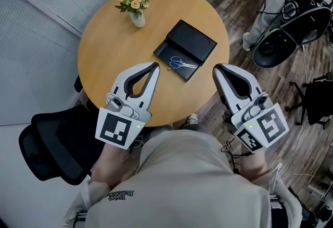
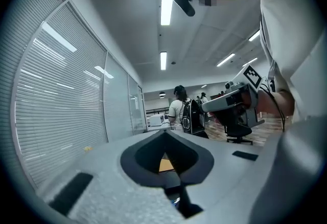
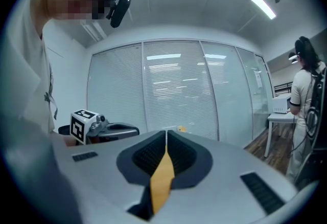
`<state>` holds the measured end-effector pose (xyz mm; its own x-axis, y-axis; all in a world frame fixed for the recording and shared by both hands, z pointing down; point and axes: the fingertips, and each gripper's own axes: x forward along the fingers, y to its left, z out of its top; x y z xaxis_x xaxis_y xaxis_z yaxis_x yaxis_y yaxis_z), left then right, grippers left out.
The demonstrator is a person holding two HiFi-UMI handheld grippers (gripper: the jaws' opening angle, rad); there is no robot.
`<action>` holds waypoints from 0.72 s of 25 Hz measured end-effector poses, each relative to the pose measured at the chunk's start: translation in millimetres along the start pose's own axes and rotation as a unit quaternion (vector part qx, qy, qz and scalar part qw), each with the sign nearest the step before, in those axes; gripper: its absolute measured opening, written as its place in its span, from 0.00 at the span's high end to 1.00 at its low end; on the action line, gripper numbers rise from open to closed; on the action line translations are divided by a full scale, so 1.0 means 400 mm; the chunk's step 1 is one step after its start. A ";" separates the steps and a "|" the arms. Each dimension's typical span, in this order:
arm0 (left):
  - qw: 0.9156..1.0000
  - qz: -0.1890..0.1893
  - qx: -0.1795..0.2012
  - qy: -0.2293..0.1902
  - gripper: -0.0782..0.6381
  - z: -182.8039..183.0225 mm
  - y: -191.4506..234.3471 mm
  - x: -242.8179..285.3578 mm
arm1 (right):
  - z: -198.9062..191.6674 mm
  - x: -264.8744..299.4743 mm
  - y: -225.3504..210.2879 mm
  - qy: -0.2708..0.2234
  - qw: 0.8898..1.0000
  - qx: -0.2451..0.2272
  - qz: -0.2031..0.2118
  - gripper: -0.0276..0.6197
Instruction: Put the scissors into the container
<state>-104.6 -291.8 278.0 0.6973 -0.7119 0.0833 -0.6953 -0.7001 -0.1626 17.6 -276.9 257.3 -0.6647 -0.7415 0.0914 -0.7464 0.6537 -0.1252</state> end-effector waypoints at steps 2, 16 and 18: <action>1.000 0.000 0.000 0.007 0.86 0.000 0.001 0.008 | 0.002 0.003 -0.003 0.002 1.000 0.004 0.002 0.91; 1.000 0.005 -0.010 0.020 0.86 -0.032 -0.006 -0.034 | -0.037 0.010 0.042 0.015 1.000 0.014 0.014 0.91; 1.000 0.003 -0.009 0.021 0.86 -0.035 -0.007 -0.039 | -0.039 0.012 0.049 0.016 1.000 0.013 0.015 0.91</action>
<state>-115.9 -279.4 290.8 0.6853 -0.7178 0.1232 -0.7031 -0.6962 -0.1448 -0.8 -265.5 270.8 -0.6877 -0.7161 0.1196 -0.7254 0.6708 -0.1545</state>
